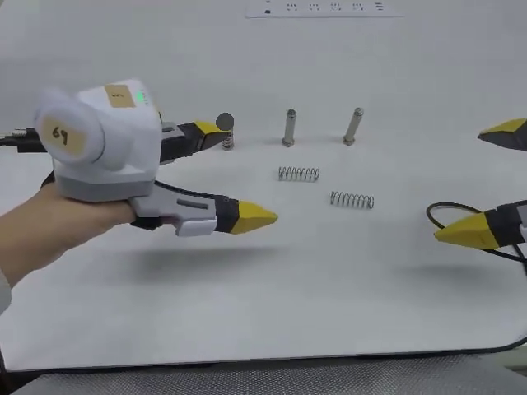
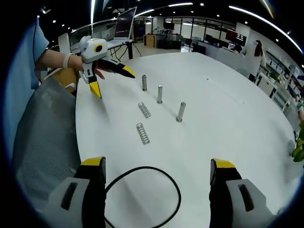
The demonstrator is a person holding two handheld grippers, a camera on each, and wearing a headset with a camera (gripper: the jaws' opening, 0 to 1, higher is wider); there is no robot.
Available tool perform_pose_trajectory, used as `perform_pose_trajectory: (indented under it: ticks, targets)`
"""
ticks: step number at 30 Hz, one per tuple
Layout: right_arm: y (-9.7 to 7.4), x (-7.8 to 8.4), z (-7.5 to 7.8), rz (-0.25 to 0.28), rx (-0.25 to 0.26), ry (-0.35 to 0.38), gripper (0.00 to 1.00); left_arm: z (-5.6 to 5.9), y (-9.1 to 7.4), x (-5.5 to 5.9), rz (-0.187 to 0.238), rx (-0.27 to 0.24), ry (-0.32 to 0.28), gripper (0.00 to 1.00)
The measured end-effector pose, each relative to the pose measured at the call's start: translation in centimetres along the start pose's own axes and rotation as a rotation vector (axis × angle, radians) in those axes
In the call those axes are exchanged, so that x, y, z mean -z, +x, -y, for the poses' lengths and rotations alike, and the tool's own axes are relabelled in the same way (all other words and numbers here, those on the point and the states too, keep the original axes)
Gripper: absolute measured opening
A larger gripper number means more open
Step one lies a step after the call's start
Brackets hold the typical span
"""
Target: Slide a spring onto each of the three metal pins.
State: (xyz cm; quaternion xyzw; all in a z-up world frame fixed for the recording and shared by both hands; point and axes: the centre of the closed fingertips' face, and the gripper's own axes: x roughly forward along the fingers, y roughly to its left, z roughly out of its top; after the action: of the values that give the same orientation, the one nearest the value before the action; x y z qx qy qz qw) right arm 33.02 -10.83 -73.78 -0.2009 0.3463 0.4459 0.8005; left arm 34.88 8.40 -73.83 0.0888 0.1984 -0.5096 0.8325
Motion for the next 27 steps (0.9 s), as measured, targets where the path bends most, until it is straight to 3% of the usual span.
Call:
perform_pose_trajectory:
  ticks: [10,27]
  targets:
    - [-0.4,-0.2,-0.6,0.016,0.0,0.013,0.89,0.1,1.2,0.2,-0.001,0.025,0.005,0.67]
    - [-0.3,-1.7,-2.5,0.067,-0.02,0.03,0.89,-1.8,3.6,1.4,-0.018,0.023,0.003,0.44]
